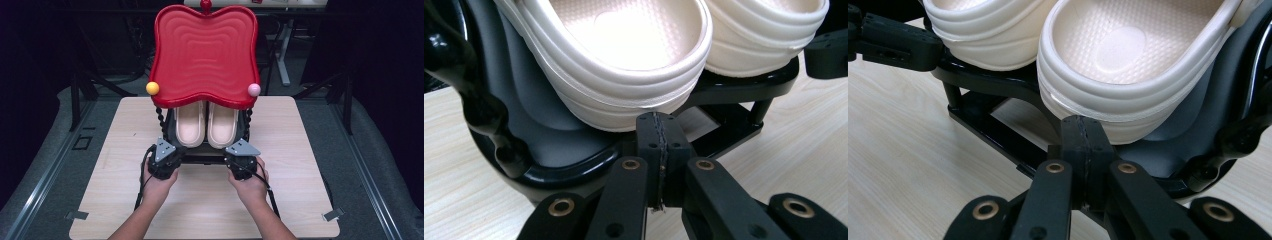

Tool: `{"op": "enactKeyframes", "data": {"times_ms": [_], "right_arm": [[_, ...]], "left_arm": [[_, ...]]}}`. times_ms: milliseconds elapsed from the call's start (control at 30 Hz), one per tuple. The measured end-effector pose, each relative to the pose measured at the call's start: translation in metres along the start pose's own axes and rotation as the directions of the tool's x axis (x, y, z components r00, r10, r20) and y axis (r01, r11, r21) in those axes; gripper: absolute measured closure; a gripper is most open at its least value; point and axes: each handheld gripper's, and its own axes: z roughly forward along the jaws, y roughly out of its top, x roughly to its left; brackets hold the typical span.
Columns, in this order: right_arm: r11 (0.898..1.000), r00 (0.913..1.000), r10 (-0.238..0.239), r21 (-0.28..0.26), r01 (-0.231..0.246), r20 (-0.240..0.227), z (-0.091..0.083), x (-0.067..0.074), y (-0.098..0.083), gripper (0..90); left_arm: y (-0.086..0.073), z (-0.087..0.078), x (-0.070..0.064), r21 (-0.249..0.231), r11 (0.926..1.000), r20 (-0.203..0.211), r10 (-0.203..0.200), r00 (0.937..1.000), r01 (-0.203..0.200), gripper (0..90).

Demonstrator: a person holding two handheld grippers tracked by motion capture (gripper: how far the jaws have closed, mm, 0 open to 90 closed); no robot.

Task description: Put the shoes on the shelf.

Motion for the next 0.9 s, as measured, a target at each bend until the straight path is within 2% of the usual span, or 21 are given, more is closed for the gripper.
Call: {"op": "enactKeyframes", "data": {"times_ms": [100, 200, 400, 467, 500, 567, 733, 833, 900], "right_arm": [[1.000, 1.0000, -0.005, 0.002, 0.005, 0.005, 0.004, -0.001, -0.001, 90.0], [1.000, 0.9999, 0.011, 0.009, -0.011, 0.002, 0.006, -0.002, -0.001, 90.0], [0.999, 0.9993, 0.036, 0.013, -0.036, -0.008, 0.010, -0.002, -0.002, 90.0], [0.999, 0.9990, 0.041, 0.012, -0.041, -0.016, 0.010, -0.001, -0.002, 85.5], [0.999, 0.9981, 0.055, 0.001, -0.055, -0.029, 0.010, -0.001, -0.003, 82.9], [0.998, 0.9978, 0.062, -0.016, -0.062, -0.021, 0.006, 0.000, -0.005, 78.0], [0.994, 0.9949, 0.098, -0.051, -0.099, -0.023, -0.003, -0.005, -0.004, 72.1], [0.988, 0.9921, 0.124, -0.094, -0.125, -0.020, -0.009, -0.008, 0.001, 62.7], [0.986, 0.9924, 0.122, -0.114, -0.123, -0.011, -0.010, -0.009, 0.004, 59.2]], "left_arm": [[0.001, 0.003, 0.000, 0.008, 1.0000, 0.001, 0.005, 1.0000, -0.005, 89.9], [0.000, 0.007, 0.000, 0.023, 0.9997, -0.003, 0.009, 1.0000, -0.009, 89.8], [-0.001, 0.009, -0.001, 0.023, 0.9997, -0.003, 0.005, 1.0000, -0.005, 87.2], [-0.001, 0.007, -0.001, 0.026, 0.9997, 0.002, 0.004, 1.0000, -0.004, 83.3], [-0.002, 0.006, -0.001, 0.013, 0.9999, -0.001, 0.005, 1.0000, -0.005, 80.5], [-0.001, 0.000, -0.001, -0.005, 1.0000, 0.001, 0.000, 1.0000, 0.000, 76.1], [0.005, -0.013, 0.002, -0.066, 0.9977, -0.004, -0.017, 0.9998, 0.017, 68.6], [0.011, -0.017, 0.005, -0.072, 0.9972, 0.004, -0.019, 0.9998, 0.019, 61.0], [0.016, -0.016, 0.007, -0.073, 0.9971, -0.003, -0.022, 0.9998, 0.022, 56.3]]}}
